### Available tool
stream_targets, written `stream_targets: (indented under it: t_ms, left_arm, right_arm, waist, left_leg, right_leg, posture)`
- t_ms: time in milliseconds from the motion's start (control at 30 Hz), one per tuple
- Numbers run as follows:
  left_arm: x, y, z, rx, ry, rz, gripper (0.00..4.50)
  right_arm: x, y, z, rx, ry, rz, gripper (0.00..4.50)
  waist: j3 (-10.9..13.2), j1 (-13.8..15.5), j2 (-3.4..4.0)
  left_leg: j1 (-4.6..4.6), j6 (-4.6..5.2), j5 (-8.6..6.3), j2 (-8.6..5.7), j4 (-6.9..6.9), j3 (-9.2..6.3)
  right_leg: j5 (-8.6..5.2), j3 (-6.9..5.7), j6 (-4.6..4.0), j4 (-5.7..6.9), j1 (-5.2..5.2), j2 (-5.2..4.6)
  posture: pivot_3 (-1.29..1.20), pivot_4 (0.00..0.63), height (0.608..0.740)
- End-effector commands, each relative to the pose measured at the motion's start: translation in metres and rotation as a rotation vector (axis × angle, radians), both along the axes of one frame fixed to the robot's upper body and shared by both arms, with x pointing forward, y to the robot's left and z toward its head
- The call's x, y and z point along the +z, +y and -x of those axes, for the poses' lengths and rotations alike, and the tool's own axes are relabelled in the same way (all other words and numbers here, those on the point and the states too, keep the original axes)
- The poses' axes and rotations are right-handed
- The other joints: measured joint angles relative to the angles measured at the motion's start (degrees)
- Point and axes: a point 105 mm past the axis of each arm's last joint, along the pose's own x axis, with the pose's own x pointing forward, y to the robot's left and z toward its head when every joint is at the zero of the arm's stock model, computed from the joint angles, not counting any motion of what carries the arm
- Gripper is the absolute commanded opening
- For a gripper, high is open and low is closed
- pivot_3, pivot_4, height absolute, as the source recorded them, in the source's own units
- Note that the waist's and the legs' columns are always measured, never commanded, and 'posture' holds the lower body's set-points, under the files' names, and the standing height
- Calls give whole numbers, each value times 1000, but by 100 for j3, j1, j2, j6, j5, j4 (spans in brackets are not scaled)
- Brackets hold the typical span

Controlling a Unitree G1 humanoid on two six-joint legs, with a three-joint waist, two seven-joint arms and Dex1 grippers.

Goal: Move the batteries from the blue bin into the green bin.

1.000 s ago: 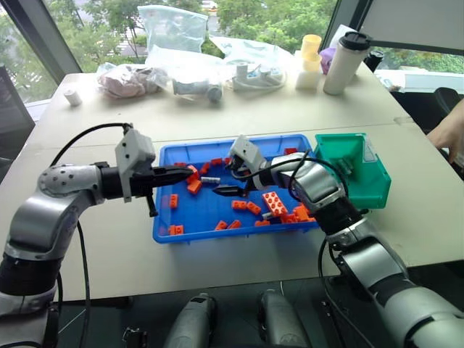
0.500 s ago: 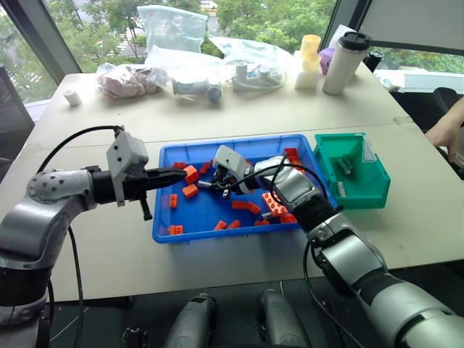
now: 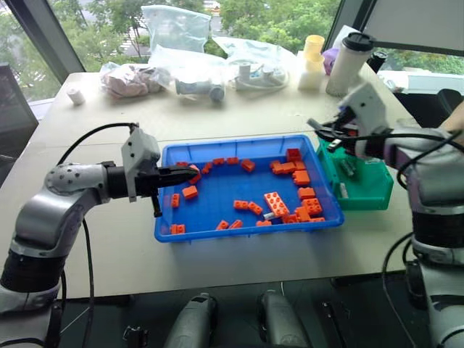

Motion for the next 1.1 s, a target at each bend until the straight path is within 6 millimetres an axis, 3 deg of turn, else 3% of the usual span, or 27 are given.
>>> stream_targets:
  t_ms: [33,133,233,400,433,567,633,767,1000,1100]
  left_arm:
    - [7,-5,-1,-37,-43,-4,0]
    - [6,-9,-5,-54,-46,-3,0]
    - [6,-11,-6,-70,-49,-4,0]
    - [6,-11,-6,-74,-52,-3,0]
    - [6,-11,-6,-73,-53,-3,0]
    - [6,-10,-7,-66,-57,-2,0]
    - [6,-9,-7,-60,-59,0,0]
    - [5,-10,-7,-57,-62,1,0]
    - [5,-9,-5,-41,-67,3,0]
    - [4,-8,-2,-33,-64,2,0]
  right_arm:
    - [1,-13,10,-37,-14,18,134]
    - [-24,-28,20,-83,58,50,134]
    - [-30,-28,29,-66,87,33,1539]
    - [-3,-25,29,-37,27,88,4177]
    - [7,-19,26,-25,-1,66,4456]
    - [28,29,23,107,-24,-56,4456]
    - [24,60,20,161,18,-173,4456]
    - [4,94,17,183,112,-200,4456]
    - [-43,122,27,211,331,-110,4456]
    - [-52,127,35,229,400,-93,4456]
  waist:
    - [0,-39,2]
    - [-1,-18,3]
    - [-1,7,3]
    - [0,7,4]
    - [0,4,4]
    - [0,-13,4]
    - [-2,-28,0]
    - [-2,48,0]
    - [-2,30,0]
    - [-2,6,0]
  left_leg:
    - [4,0,0,1,-1,4]
    - [8,1,0,6,-5,9]
    - [8,4,-1,2,2,10]
    - [7,5,-2,1,4,10]
    - [7,5,-2,2,4,9]
    - [8,5,-2,5,3,8]
    - [8,5,-2,10,1,6]
    - [-1,4,-1,4,5,-6]
    - [-7,-7,5,-10,14,-6]
    - [-6,-5,4,-8,11,-6]
  right_leg:
    - [0,4,0,3,0,-1]
    - [0,9,0,5,0,2]
    - [0,9,0,4,5,7]
    - [0,8,0,4,5,6]
    - [0,8,0,3,5,7]
    - [0,8,0,3,6,9]
    - [0,7,0,0,6,9]
    - [0,0,-1,1,3,1]
    - [0,-5,0,-1,2,-12]
    - [0,-4,0,0,0,-12]
  posture:
    - [0,150,740]
    - [0,150,740]
    - [0,150,740]
    - [0,150,740]
    - [0,150,740]
    - [0,150,740]
    - [0,150,740]
    - [0,150,740]
    - [0,150,740]
    - [0,150,740]
